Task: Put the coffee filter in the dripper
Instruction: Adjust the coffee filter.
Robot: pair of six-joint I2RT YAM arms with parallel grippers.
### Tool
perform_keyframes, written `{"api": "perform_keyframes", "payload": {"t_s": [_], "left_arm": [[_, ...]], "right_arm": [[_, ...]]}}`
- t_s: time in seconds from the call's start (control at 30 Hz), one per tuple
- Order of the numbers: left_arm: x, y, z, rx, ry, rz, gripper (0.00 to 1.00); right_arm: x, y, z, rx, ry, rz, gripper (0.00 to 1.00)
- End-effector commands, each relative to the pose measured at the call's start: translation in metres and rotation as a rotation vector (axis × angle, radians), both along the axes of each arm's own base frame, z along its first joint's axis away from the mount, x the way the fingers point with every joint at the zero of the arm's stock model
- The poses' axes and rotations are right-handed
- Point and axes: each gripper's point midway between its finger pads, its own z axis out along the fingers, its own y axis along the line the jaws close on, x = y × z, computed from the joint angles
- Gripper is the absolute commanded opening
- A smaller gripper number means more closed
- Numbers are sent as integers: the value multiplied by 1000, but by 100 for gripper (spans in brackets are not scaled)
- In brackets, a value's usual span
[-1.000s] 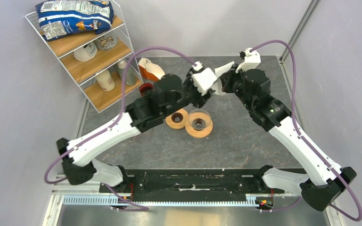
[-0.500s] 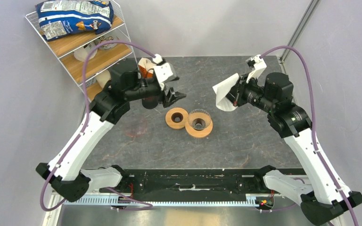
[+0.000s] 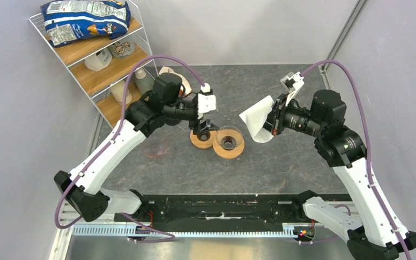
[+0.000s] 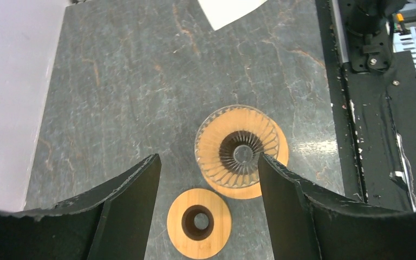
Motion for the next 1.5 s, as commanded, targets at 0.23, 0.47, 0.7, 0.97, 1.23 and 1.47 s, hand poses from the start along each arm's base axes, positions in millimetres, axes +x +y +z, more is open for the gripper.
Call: {"api": "perform_keyframes", "payload": {"t_s": [0.23,0.47,0.7,0.97,1.23,1.47], "left_arm": [[-22,-40,29,-32,-160,-80,74],[-18,-57,47,-66,-176,-29,70],[-21,-62,55,-75,-205,-34,65],[-27,-60,58,-91,-228,-53,49],[-39,-49,55,-91,-257,-88,28],[-38,-43,51,-94,-254,-55,31]], "right_arm": [[-12,18,9,66,-5,149,0],[-16,24,7,68,-17,219,0],[-15,29,6,72,-21,253,0],[-13,30,6,78,-30,263,0],[-13,29,5,69,-40,258,0],[-15,29,7,70,-59,264,0]]}}
